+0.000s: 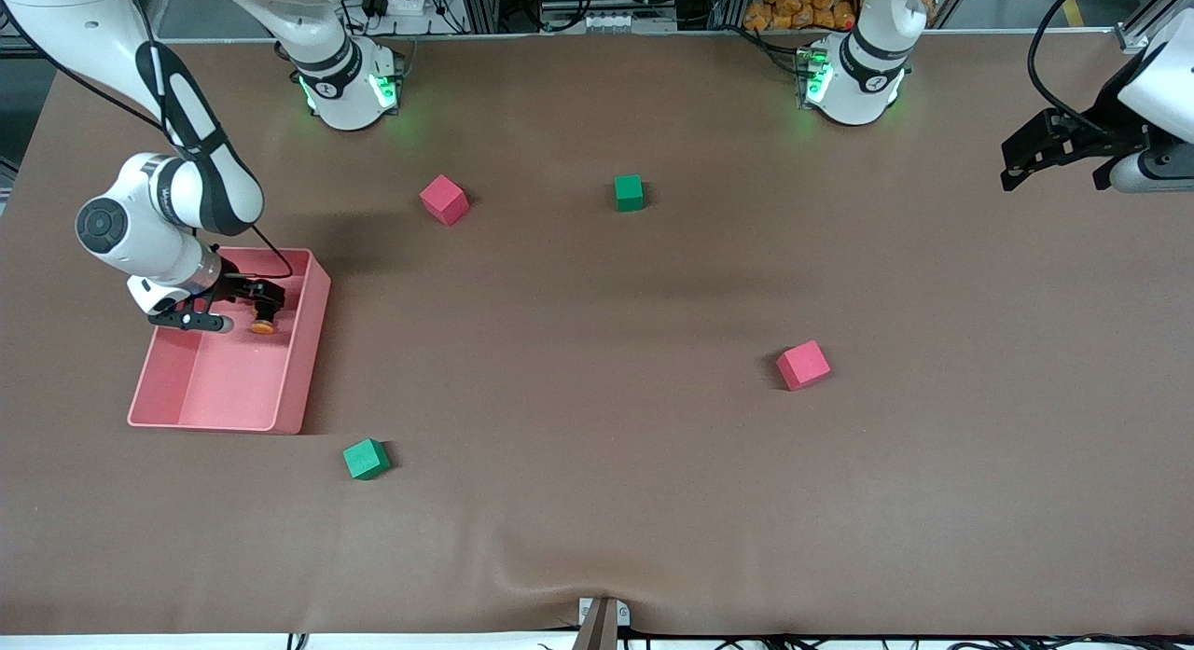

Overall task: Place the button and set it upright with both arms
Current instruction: 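Grasp the yellow button with the right gripper and lift it, then carry the button out of the tray to mid-table with the right gripper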

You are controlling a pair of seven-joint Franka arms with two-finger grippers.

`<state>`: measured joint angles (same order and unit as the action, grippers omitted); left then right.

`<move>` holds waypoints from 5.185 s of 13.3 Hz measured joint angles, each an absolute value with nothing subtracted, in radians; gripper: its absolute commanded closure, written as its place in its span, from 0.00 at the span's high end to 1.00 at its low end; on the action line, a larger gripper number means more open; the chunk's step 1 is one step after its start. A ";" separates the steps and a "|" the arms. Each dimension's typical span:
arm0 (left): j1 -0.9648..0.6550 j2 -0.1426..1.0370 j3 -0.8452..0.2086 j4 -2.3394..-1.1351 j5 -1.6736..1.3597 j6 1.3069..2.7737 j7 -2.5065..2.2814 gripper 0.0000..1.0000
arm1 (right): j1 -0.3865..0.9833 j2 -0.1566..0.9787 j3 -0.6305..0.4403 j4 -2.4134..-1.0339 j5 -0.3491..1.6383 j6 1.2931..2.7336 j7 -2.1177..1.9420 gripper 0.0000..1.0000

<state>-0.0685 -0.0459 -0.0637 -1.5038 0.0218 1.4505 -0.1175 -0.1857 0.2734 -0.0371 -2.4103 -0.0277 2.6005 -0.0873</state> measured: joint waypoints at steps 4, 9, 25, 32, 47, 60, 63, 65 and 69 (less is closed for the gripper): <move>-0.069 -0.046 -0.064 -1.504 0.022 1.451 -0.118 1.00 | -0.200 0.273 -0.037 -2.410 -0.028 2.604 -0.145 0.33; -0.069 -0.045 -0.065 -1.505 0.021 1.451 -0.118 1.00 | -0.241 0.270 -0.037 -2.409 -0.028 2.606 -0.215 0.34; -0.069 -0.045 -0.065 -1.505 0.021 1.451 -0.118 1.00 | -0.204 0.186 -0.018 -2.384 -0.028 2.575 -0.230 0.00; -0.069 -0.045 -0.064 -1.505 0.021 1.451 -0.118 1.00 | -0.083 0.096 -0.011 -2.195 -0.025 2.193 -0.223 0.00; -0.069 -0.045 -0.065 -1.504 0.021 1.451 -0.118 1.00 | 0.388 0.234 -0.004 -1.930 0.065 2.129 0.237 0.00; -0.069 -0.045 -0.064 -1.505 0.021 1.451 -0.118 1.00 | 0.694 0.761 -0.004 -1.413 0.069 2.177 0.664 0.00; -0.069 -0.045 -0.065 -1.506 0.021 1.451 -0.118 1.00 | 0.745 0.811 -0.004 -1.397 0.069 2.267 0.693 0.03; -0.069 -0.045 -0.065 -1.506 0.021 1.451 -0.118 1.00 | 0.770 0.841 -0.005 -1.376 0.069 2.291 0.745 0.14; -0.070 -0.045 -0.067 -1.506 0.020 1.451 -0.118 1.00 | 0.786 0.903 -0.006 -1.312 0.069 2.295 0.782 1.00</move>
<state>-0.0697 -0.0453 -0.0673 -1.5059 0.0197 1.4505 -0.1175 0.7860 0.9029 -0.0056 -1.3119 0.0695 2.2946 0.7819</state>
